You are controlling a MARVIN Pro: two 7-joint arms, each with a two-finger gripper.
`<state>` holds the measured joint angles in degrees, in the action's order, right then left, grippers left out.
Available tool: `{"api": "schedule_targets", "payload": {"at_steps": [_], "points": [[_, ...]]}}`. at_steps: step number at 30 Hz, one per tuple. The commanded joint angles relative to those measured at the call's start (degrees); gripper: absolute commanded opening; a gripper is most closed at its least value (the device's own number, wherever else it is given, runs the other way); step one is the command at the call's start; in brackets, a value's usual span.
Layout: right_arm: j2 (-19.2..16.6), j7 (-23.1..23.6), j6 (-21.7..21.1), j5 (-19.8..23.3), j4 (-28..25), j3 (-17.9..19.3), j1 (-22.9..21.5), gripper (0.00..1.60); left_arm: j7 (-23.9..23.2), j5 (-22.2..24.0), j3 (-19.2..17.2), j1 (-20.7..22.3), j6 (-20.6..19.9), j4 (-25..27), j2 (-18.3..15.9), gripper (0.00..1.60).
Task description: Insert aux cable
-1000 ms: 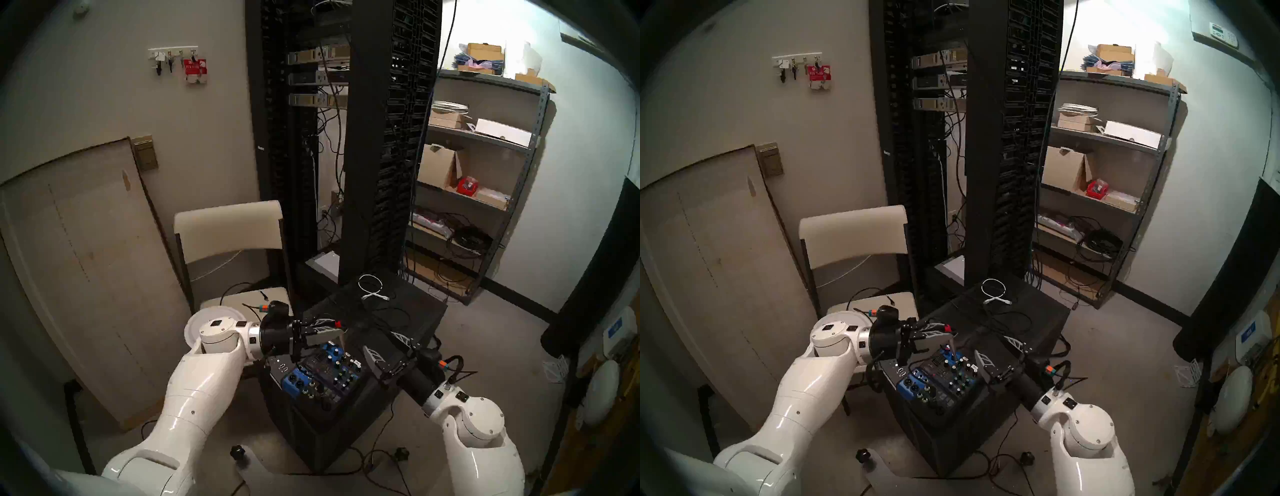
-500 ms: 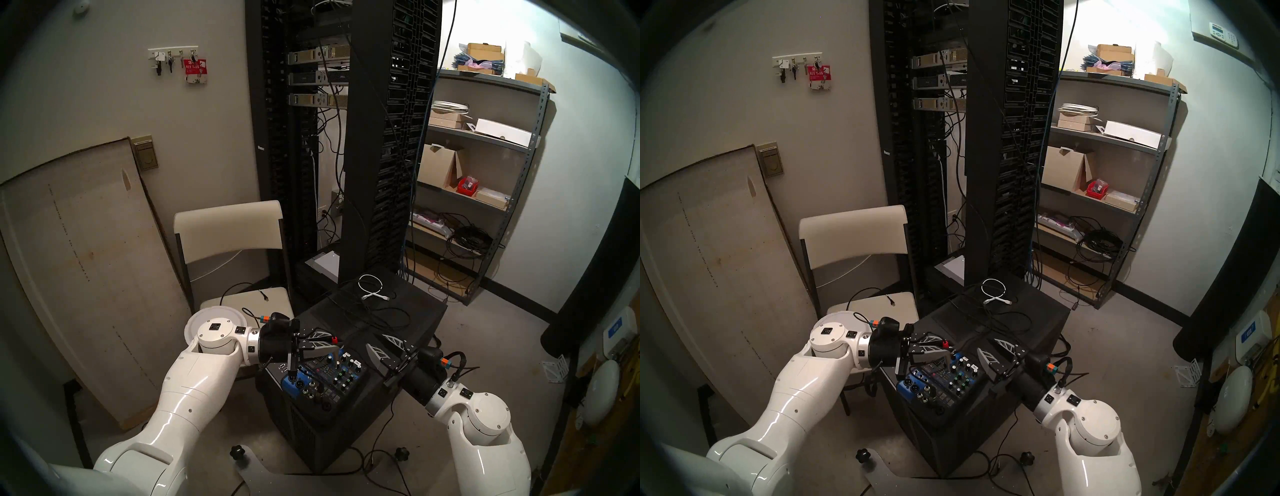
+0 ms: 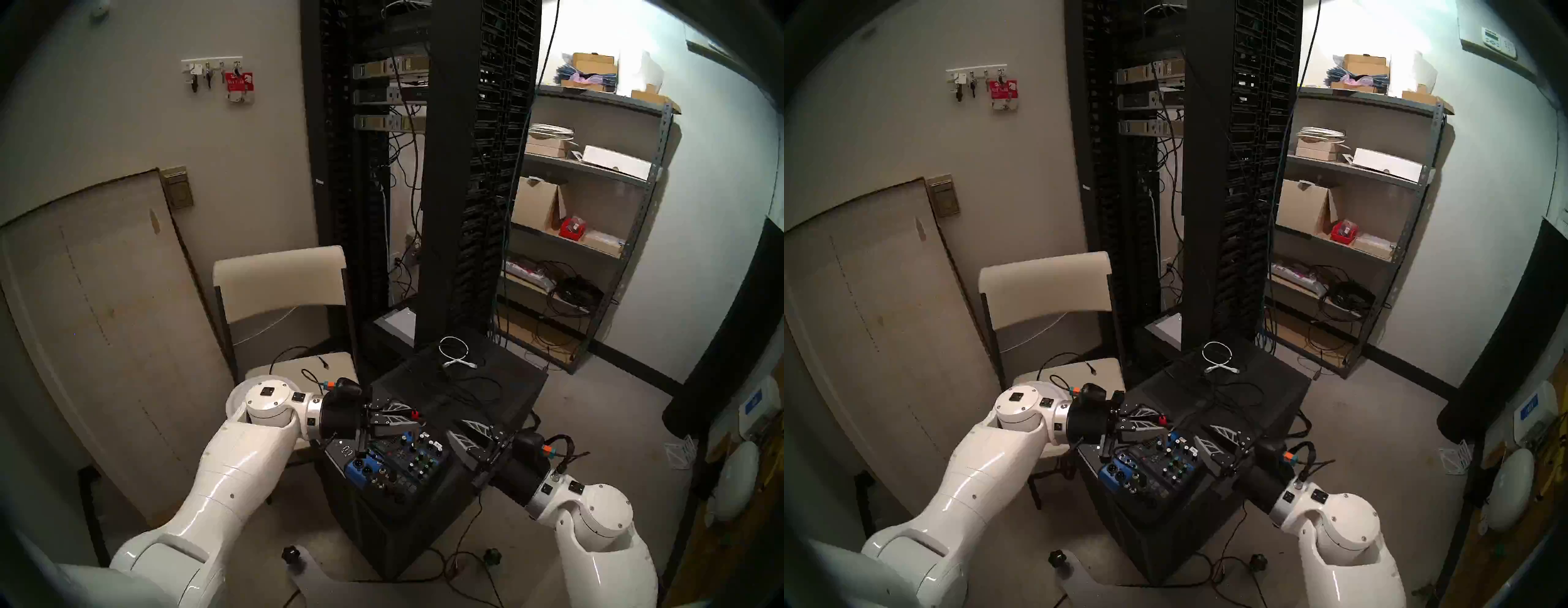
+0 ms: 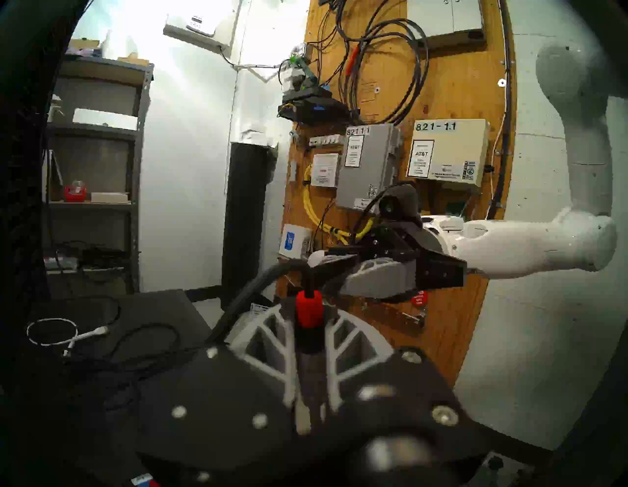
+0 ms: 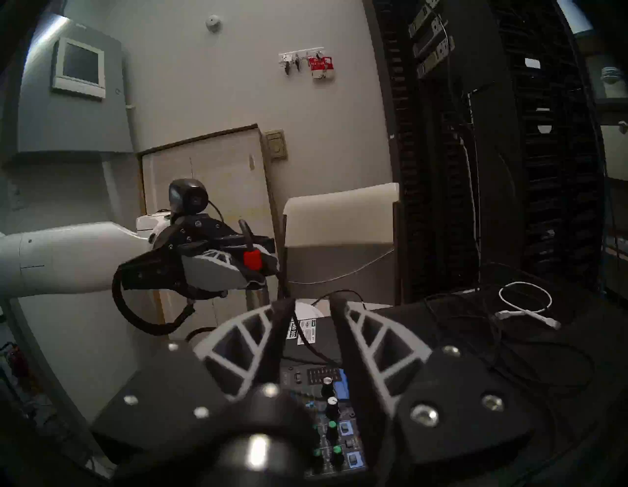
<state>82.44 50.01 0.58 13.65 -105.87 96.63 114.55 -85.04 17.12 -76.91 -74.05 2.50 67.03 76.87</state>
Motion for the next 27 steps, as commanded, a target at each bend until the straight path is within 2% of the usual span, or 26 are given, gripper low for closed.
{"api": "schedule_targets", "payload": {"at_steps": [1,2,3,5,11,21,27], "points": [[0.62,0.56,0.29,0.47,-2.15,-1.23,-1.19,0.98,0.04,1.26,0.74,-0.8,-0.32,2.3,-0.57,0.0],[0.71,0.52,0.3,0.4,-2.22,-1.38,-1.36,1.08,0.04,1.3,0.85,-0.91,-0.28,2.34,-0.61,0.0],[0.71,0.52,0.3,0.4,-2.22,-1.38,-1.36,1.08,0.04,1.3,0.85,-0.91,-0.28,2.34,-0.61,0.0],[0.79,0.58,0.12,0.33,-2.47,-1.74,-1.77,1.2,0.04,1.31,1.06,-1.03,-0.29,2.47,-0.74,0.0],[0.58,1.11,-0.74,0.19,-3.52,-2.48,-1.73,1.27,0.04,1.19,1.65,-0.86,0.29,2.2,-1.18,0.0],[-0.33,2.63,-2.17,-0.36,-4.83,-3.02,-0.31,1.17,0.04,1.33,2.23,-0.18,0.97,1.49,-1.39,0.0],[-1.12,3.37,-2.99,-0.98,-5.13,-3.39,-0.02,1.17,0.04,1.28,2.66,0.44,1.37,0.63,-1.45,0.0]]}}
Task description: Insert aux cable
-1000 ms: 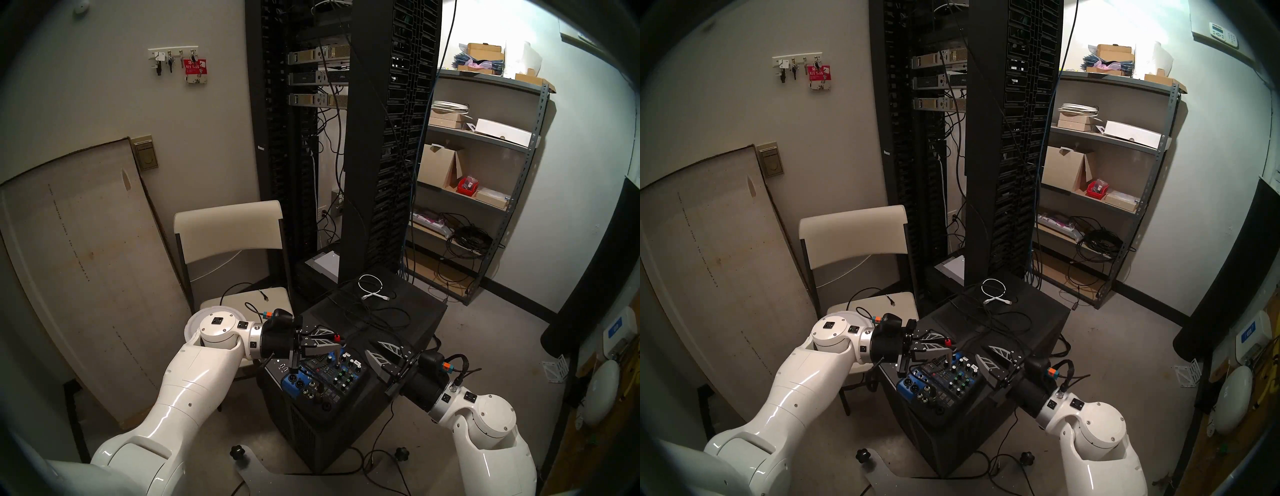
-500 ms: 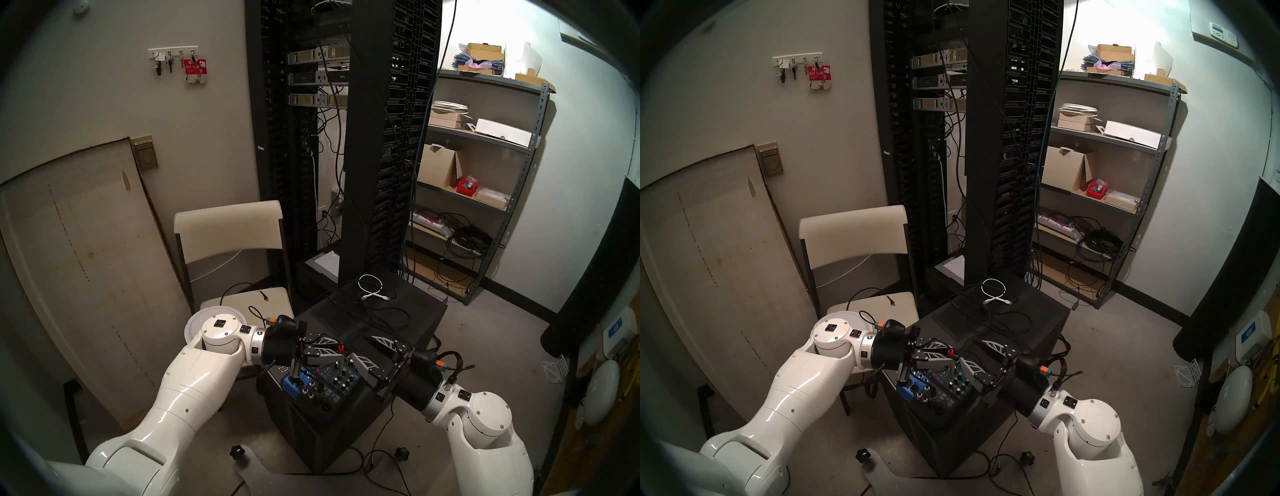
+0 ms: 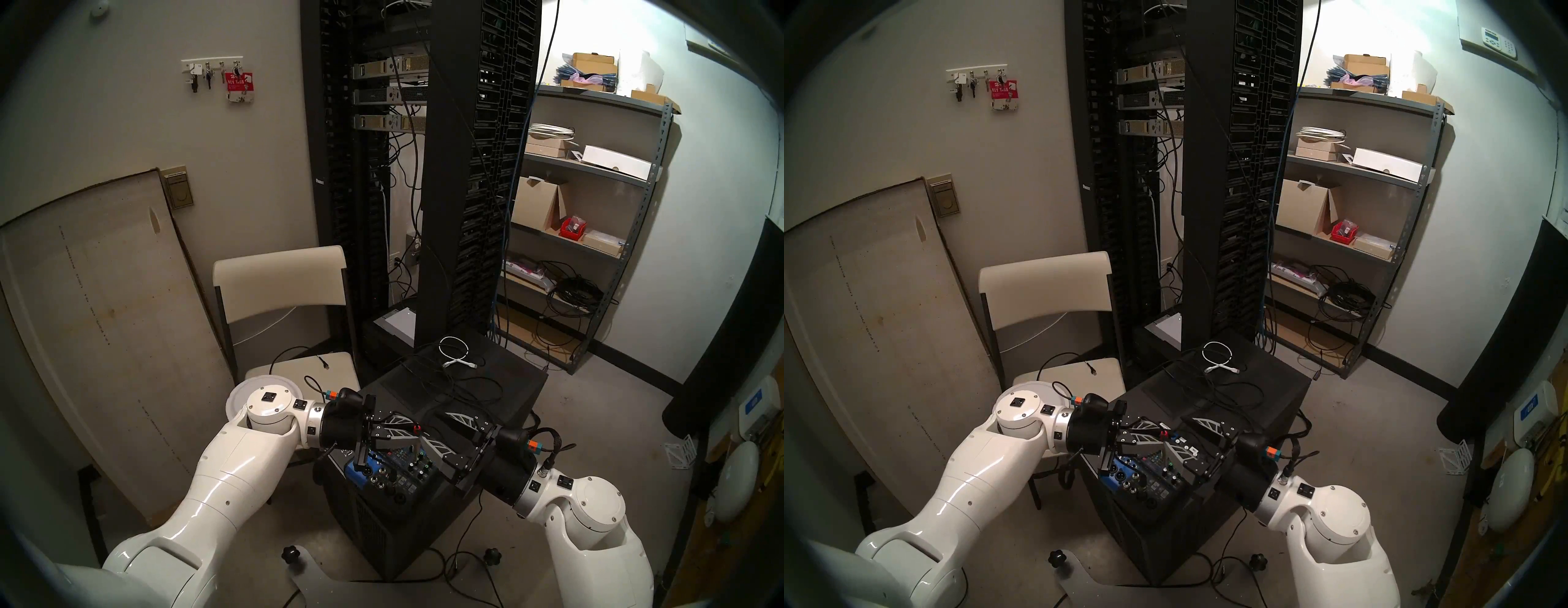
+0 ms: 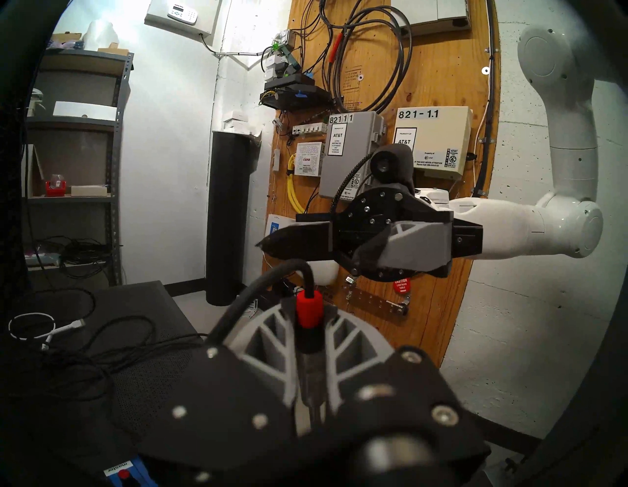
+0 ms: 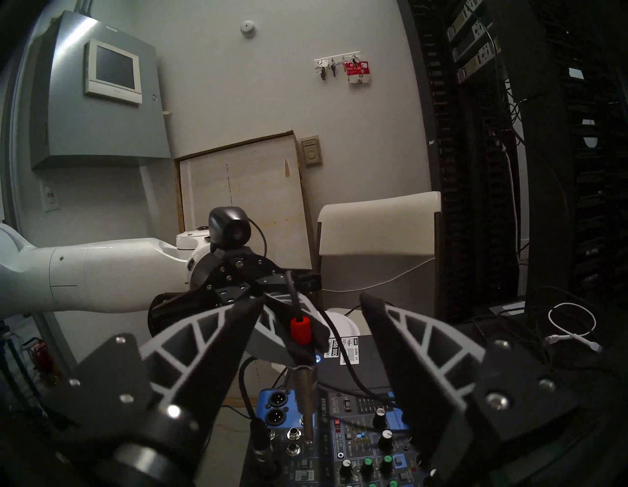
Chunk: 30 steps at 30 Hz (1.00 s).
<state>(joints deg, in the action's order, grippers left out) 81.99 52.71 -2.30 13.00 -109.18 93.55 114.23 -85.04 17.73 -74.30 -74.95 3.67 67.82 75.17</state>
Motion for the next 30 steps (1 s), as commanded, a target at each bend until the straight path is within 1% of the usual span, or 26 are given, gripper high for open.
{"api": "schedule_targets", "payload": {"at_steps": [1,5,7,10,17,23,26,30], "points": [[-0.68,0.68,-0.19,-0.44,-1.88,-0.41,0.32,1.17,0.04,0.64,0.18,1.42,0.28,-0.23,0.21,0.0],[-0.73,0.6,-0.2,-1.01,-1.64,-0.82,0.03,1.14,0.04,0.52,0.57,1.64,0.41,-0.41,0.15,0.0],[-0.73,0.47,-0.07,-1.34,-1.38,-1.0,-0.23,1.16,0.04,0.54,0.75,1.72,0.5,-0.52,0.12,0.0],[-0.65,0.3,0.01,-1.68,-1.1,-1.24,-0.55,1.1,0.04,0.65,0.93,1.77,0.61,-0.58,0.07,0.0],[-0.2,-0.02,0.24,-2.37,-0.5,-1.61,-1.08,1.07,0.04,0.83,1.32,1.38,0.49,-0.03,-0.09,0.0],[-0.04,-0.27,0.37,-2.8,0.31,-1.93,-1.69,0.99,0.04,0.97,1.55,1.22,0.56,0.15,-0.17,0.0],[-0.04,-0.5,0.38,-3.08,0.58,-2.17,-1.85,0.88,0.04,1.02,1.62,1.18,0.54,0.29,-0.23,0.0],[-0.09,-0.89,0.49,-3.42,1.06,-2.4,-2.13,0.85,0.04,1.17,1.72,1.22,0.5,0.42,-0.28,0.0]]}}
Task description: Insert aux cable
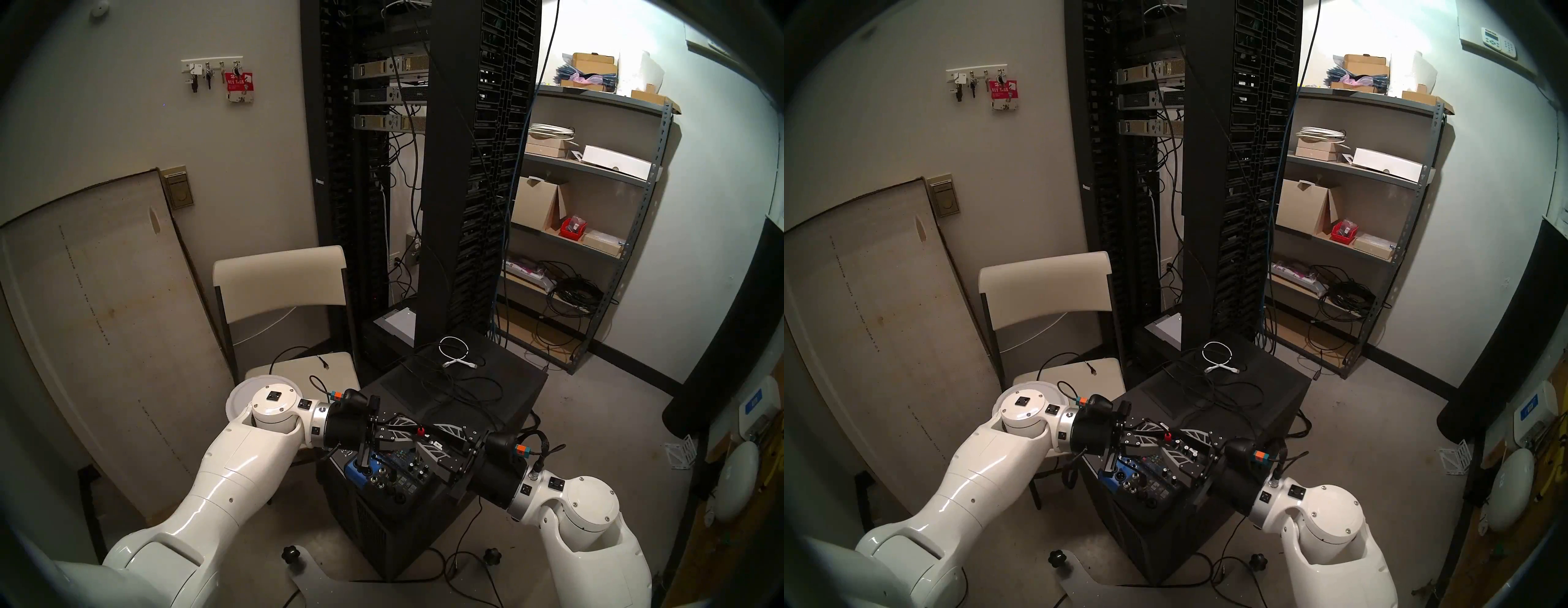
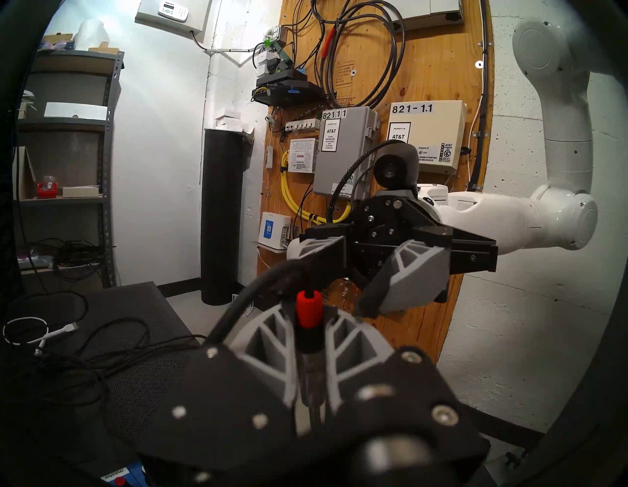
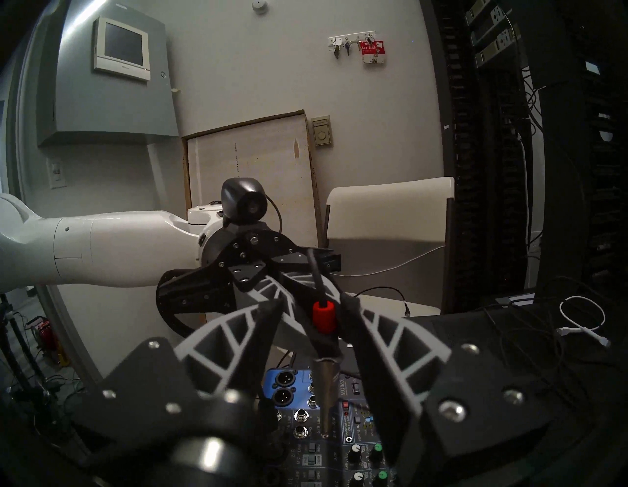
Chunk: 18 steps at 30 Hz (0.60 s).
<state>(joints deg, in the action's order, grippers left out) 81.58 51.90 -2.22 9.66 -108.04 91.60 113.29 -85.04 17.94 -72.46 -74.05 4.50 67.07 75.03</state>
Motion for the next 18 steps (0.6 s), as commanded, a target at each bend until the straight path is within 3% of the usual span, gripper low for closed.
{"api": "schedule_targets", "payload": {"at_steps": [1,13,18], "points": [[0.27,-0.13,0.35,-0.17,0.01,-0.5,-1.28,0.85,0.04,0.98,-0.11,0.32,-0.36,1.22,-0.15,0.0],[-0.67,0.41,0.12,-1.52,0.54,-1.71,-2.47,0.91,0.04,0.68,0.36,0.59,-0.27,1.38,-0.3,0.0],[-1.4,0.97,0.21,-2.83,0.19,-2.21,-2.56,0.8,0.04,0.55,0.59,0.98,0.0,0.91,-0.24,0.0]]}}
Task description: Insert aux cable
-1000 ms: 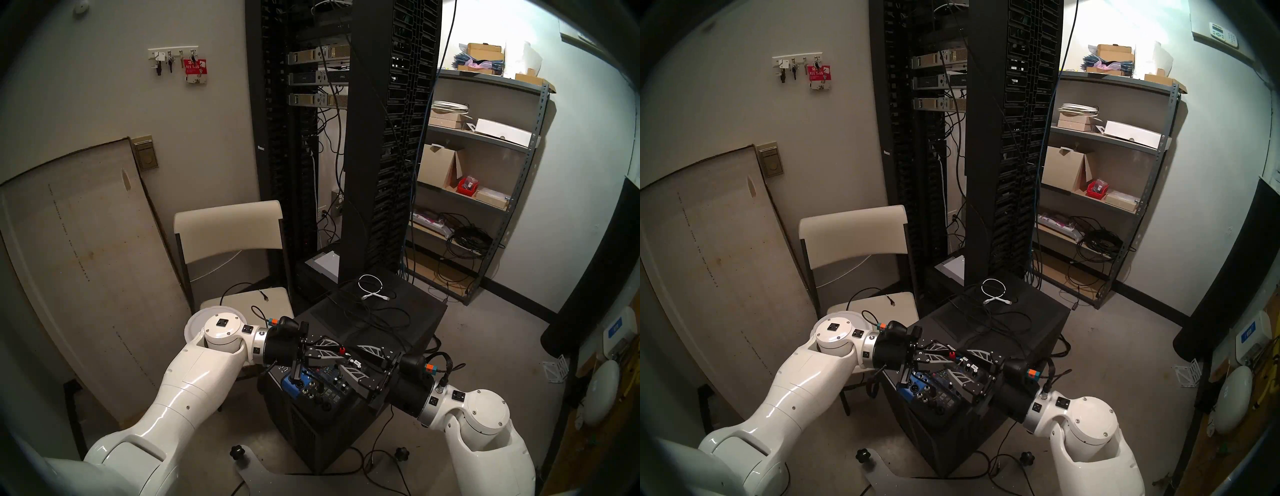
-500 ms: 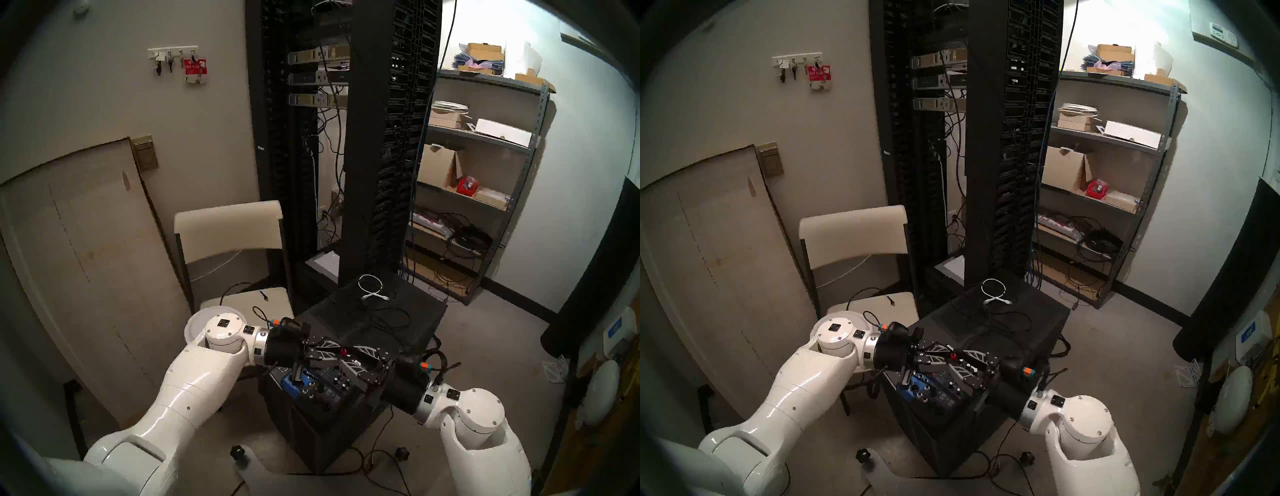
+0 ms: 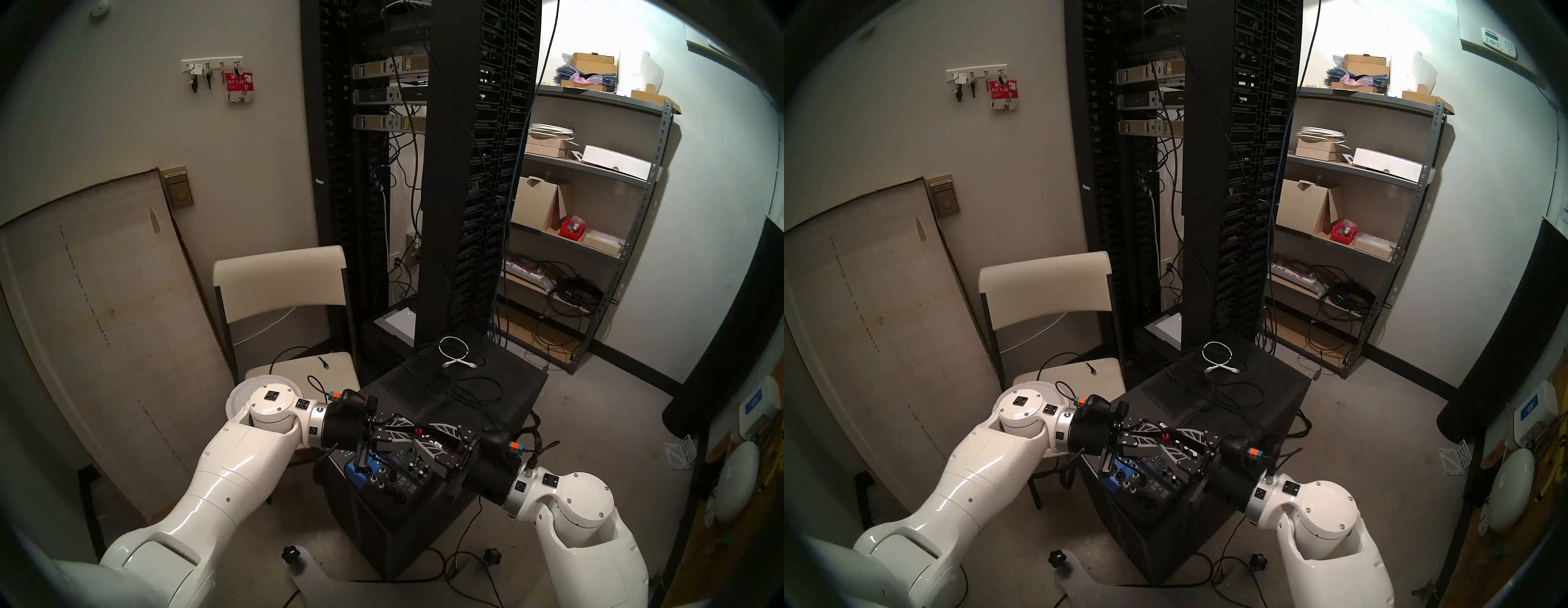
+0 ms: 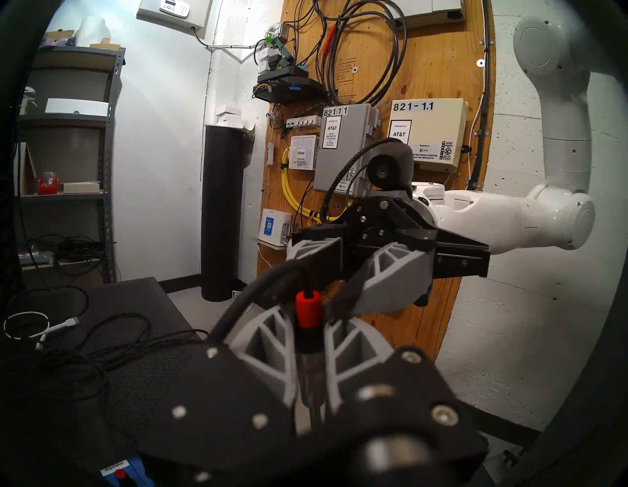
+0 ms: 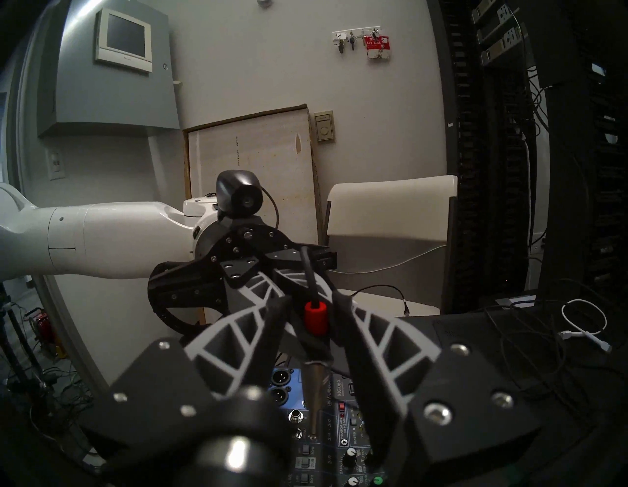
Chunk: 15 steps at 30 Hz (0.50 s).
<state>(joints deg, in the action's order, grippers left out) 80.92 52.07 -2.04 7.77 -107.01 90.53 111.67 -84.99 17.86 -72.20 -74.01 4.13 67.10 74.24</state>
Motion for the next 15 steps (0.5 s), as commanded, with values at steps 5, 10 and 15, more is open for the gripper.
{"api": "schedule_targets", "payload": {"at_steps": [5,10,15], "points": [[-0.77,0.92,-0.36,-1.37,-1.42,-1.03,-0.71,0.71,-0.01,0.54,0.64,1.32,0.63,0.46,0.59,0.0],[-0.82,1.03,-0.2,-1.66,-1.78,-0.81,-0.34,0.43,-0.01,0.6,0.82,1.55,0.77,0.27,0.55,0.0],[-0.79,1.07,0.02,-1.71,-1.84,-0.69,-0.16,0.0,-0.01,0.67,0.95,1.68,0.89,0.11,0.51,0.0]]}}
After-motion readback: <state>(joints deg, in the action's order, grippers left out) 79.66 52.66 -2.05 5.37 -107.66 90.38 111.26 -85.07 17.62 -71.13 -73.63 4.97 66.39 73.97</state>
